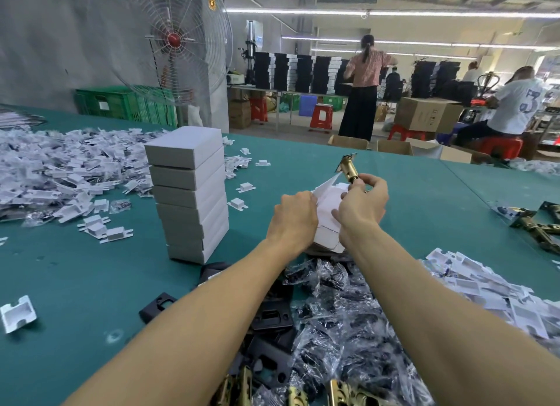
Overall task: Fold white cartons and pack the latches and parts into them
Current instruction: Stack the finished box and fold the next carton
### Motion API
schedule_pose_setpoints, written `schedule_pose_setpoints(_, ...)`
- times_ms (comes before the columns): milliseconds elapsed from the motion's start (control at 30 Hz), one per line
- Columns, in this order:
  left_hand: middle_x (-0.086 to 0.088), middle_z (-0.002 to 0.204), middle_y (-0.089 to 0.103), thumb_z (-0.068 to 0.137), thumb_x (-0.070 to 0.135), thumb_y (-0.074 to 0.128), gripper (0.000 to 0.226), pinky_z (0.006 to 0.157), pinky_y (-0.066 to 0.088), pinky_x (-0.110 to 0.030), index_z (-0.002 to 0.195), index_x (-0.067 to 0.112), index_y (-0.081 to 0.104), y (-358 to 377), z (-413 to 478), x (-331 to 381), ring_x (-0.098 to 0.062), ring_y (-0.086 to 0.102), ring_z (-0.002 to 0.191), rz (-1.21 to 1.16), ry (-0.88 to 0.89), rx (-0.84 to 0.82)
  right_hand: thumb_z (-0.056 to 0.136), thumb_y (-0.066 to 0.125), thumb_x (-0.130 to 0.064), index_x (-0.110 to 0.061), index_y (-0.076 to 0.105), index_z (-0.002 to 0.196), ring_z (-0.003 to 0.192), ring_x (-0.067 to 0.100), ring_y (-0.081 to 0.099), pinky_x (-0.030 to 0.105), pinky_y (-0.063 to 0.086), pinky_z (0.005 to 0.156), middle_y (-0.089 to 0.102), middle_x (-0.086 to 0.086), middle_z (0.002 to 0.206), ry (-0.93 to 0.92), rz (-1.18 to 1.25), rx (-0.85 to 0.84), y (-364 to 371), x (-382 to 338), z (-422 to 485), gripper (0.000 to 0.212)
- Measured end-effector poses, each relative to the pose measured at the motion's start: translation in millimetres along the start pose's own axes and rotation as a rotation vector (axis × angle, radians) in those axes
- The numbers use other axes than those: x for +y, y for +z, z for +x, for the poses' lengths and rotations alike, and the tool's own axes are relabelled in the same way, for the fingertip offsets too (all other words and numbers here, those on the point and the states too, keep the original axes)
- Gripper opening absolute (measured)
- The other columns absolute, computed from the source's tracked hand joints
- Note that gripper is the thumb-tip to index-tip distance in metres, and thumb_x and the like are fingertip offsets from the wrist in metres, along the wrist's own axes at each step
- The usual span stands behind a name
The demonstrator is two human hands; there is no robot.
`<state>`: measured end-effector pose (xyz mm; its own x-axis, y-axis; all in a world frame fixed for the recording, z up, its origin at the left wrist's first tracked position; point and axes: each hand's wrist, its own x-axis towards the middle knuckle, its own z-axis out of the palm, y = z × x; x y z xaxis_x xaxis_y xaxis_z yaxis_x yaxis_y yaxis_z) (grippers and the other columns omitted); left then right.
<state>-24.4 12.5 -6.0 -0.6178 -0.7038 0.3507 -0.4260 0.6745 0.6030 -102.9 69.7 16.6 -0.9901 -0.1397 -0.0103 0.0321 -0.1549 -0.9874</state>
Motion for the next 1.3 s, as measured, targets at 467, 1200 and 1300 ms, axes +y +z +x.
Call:
schedule_pose_setpoints(467,-0.005,0.066,0.039,0.105,0.018,0.031,0.041,0.063,0.023,-0.037,0.064,0.014,0.034,-21,9,-29,-0.034,0.041,0.075,-0.17,-0.234,0.267,0.097,0.051,-0.008,-0.032,0.055,0.082,0.074,0.018,0.059,0.033,0.054,0.071,0.063,-0.001,0.093,0.108,0.002,0.013,0,16,14,0.028)
schedule_pose_setpoints(1200,-0.008,0.111,0.069,0.107,0.026,0.034,0.04,0.07,0.032,-0.032,0.144,0.024,0.051,-40,-28,-3,-0.029,0.06,0.094,-0.179,-0.08,0.414,0.098,0.051,-0.04,-0.023,0.049,0.141,0.127,0.034,0.049,0.045,0.043,0.104,0.055,0.011,0.139,-0.377,-1.03,-0.419,-44,-11,13,0.046)
schedule_pose_setpoints(1300,-0.002,0.112,0.07,0.108,0.026,0.038,0.04,0.058,0.043,-0.032,0.146,0.024,0.05,-47,-56,8,-0.019,0.061,0.077,-0.099,0.274,0.376,0.102,0.037,-0.049,-0.023,0.062,0.102,0.101,0.029,0.064,0.042,0.05,0.089,0.067,0.01,0.115,-0.265,-0.529,-0.421,-51,-32,-16,0.036)
